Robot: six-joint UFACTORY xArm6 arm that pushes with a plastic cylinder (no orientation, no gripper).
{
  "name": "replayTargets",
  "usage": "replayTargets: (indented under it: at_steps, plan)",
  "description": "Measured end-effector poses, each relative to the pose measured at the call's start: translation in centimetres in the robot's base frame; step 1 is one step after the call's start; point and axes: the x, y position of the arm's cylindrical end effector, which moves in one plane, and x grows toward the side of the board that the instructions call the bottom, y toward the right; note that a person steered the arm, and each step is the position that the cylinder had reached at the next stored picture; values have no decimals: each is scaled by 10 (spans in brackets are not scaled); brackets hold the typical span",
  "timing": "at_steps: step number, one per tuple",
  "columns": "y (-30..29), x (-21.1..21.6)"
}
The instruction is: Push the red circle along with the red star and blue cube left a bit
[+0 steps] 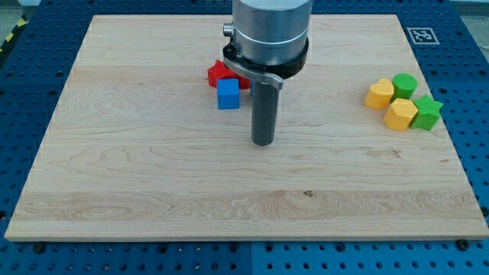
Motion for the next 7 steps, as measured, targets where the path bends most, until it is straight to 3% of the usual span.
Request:
replayTargets:
  at_steps: [4,5,7]
  plan:
    - [20,-7]
    - [49,-12]
    - [81,-81]
